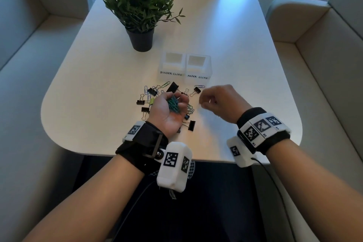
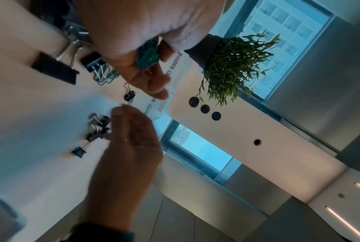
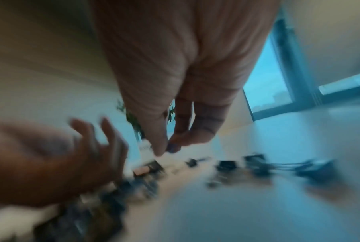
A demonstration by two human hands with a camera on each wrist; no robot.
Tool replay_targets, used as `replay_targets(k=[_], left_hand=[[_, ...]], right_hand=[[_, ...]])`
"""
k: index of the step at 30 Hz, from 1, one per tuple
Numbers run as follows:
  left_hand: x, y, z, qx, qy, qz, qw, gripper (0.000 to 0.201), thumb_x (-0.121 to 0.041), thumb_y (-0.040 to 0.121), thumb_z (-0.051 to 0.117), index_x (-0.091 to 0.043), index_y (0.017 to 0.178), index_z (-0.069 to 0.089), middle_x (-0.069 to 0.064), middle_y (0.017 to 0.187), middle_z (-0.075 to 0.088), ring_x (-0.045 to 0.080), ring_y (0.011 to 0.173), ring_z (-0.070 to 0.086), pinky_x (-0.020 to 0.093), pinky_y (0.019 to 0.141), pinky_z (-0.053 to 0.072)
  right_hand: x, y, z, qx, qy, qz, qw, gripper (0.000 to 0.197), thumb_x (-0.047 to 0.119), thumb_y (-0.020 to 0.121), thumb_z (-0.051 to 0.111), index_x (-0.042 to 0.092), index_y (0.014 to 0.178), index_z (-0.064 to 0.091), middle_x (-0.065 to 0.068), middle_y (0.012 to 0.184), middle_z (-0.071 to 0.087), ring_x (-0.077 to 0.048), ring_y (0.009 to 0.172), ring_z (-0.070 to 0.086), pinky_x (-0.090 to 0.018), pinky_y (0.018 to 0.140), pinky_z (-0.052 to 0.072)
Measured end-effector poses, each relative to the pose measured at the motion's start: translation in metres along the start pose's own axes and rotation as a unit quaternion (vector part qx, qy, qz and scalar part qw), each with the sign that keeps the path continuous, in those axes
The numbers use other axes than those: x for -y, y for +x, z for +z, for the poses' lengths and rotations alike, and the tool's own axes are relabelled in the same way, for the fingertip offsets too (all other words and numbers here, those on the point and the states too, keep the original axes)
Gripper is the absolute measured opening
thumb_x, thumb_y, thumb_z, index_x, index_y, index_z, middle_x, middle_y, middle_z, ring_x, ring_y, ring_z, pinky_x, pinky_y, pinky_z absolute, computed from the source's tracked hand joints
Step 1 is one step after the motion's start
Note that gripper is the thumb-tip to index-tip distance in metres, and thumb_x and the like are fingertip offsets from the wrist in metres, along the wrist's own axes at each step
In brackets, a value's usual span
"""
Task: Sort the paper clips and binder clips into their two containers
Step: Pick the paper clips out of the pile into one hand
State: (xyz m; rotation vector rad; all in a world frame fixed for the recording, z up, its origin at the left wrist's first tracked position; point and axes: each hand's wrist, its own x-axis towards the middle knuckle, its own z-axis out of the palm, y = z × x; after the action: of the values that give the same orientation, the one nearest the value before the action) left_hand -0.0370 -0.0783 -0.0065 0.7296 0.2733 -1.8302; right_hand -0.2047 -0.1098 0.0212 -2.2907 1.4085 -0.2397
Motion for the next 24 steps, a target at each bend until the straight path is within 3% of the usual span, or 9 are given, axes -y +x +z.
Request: replay_targets(k=[2,3,5,7,9,12,15,19,24], left_hand=[[0.003,0.0,0.001,-0.009,-0.012,0.025,1.0,0.026,-0.015,0.096,0.04,-0.004,0.075,0.051,0.013,0.066,0.058,0.021,0.064,0.059,0.026,0.054,0.059],[0.004,0.001,0.002,-0.016,-0.009,0.04,0.999,0.028,-0.014,0.096,0.04,-0.002,0.073,0.051,0.015,0.064,0.059,0.023,0.067,0.059,0.031,0.062,0.059],[0.006,0.002,0.004,-0.027,-0.001,0.06,0.998,0.028,-0.013,0.097,0.041,-0.001,0.075,0.052,0.015,0.064,0.06,0.022,0.066,0.058,0.033,0.066,0.058],[0.005,0.005,0.004,-0.035,0.009,0.064,0.997,0.023,-0.014,0.096,0.041,-0.001,0.082,0.054,0.013,0.068,0.06,0.019,0.063,0.058,0.029,0.062,0.057],[0.004,0.006,0.002,-0.035,0.008,0.055,0.998,0.019,-0.015,0.096,0.042,-0.002,0.091,0.054,0.012,0.074,0.06,0.018,0.063,0.058,0.027,0.062,0.056],[0.002,0.004,-0.002,-0.018,0.013,0.035,0.999,0.024,-0.016,0.096,0.04,-0.002,0.085,0.055,0.013,0.078,0.059,0.02,0.067,0.058,0.023,0.055,0.056],[-0.003,-0.001,-0.003,-0.017,0.04,0.025,0.999,0.026,-0.017,0.095,0.038,-0.006,0.08,0.056,0.006,0.068,0.055,0.014,0.053,0.052,0.016,0.043,0.044],[-0.009,-0.007,-0.004,-0.015,0.068,0.03,0.997,0.024,-0.018,0.095,0.038,-0.008,0.082,0.056,0.0,0.053,0.049,0.008,0.038,0.043,0.014,0.037,0.032],[-0.012,-0.01,-0.005,-0.024,0.067,0.039,0.997,0.025,-0.017,0.096,0.038,-0.007,0.082,0.056,-0.001,0.05,0.049,0.007,0.036,0.043,0.013,0.035,0.033]], right_hand=[[0.013,0.003,-0.004,-0.071,0.072,-0.009,0.995,0.006,0.012,0.085,0.066,0.015,0.082,0.07,0.008,0.065,0.058,-0.006,0.055,0.054,-0.007,0.055,0.043],[0.021,0.005,-0.005,-0.088,0.089,-0.021,0.992,0.005,0.013,0.083,0.067,0.016,0.082,0.071,0.006,0.066,0.061,-0.007,0.057,0.055,-0.008,0.058,0.044],[0.035,0.008,-0.004,-0.087,0.102,-0.047,0.99,0.006,0.014,0.081,0.068,0.017,0.082,0.073,0.003,0.07,0.067,-0.01,0.065,0.059,-0.013,0.064,0.047],[0.042,0.011,-0.002,-0.077,0.109,-0.059,0.989,0.008,0.017,0.081,0.069,0.018,0.086,0.075,0.003,0.076,0.071,-0.009,0.07,0.061,-0.014,0.067,0.047],[0.04,0.013,-0.003,-0.095,0.113,-0.048,0.988,0.014,0.024,0.082,0.07,0.018,0.094,0.075,0.004,0.084,0.071,-0.007,0.073,0.062,-0.007,0.065,0.044],[0.02,0.021,-0.002,-0.139,0.082,0.001,0.987,0.022,0.022,0.088,0.063,0.013,0.106,0.072,0.0,0.095,0.069,-0.01,0.075,0.061,-0.001,0.068,0.04],[-0.005,0.029,0.009,-0.092,-0.032,0.052,0.994,0.029,0.014,0.093,0.053,0.012,0.119,0.066,-0.008,0.111,0.065,-0.019,0.09,0.063,-0.021,0.085,0.049],[-0.011,0.029,0.023,-0.049,-0.097,0.041,0.993,0.033,0.006,0.095,0.045,0.013,0.122,0.063,-0.012,0.107,0.061,-0.023,0.082,0.061,-0.029,0.076,0.053],[-0.011,0.028,0.024,-0.059,-0.115,0.057,0.99,0.029,0.005,0.094,0.046,0.009,0.115,0.065,-0.013,0.105,0.056,-0.028,0.082,0.06,-0.037,0.075,0.055]])
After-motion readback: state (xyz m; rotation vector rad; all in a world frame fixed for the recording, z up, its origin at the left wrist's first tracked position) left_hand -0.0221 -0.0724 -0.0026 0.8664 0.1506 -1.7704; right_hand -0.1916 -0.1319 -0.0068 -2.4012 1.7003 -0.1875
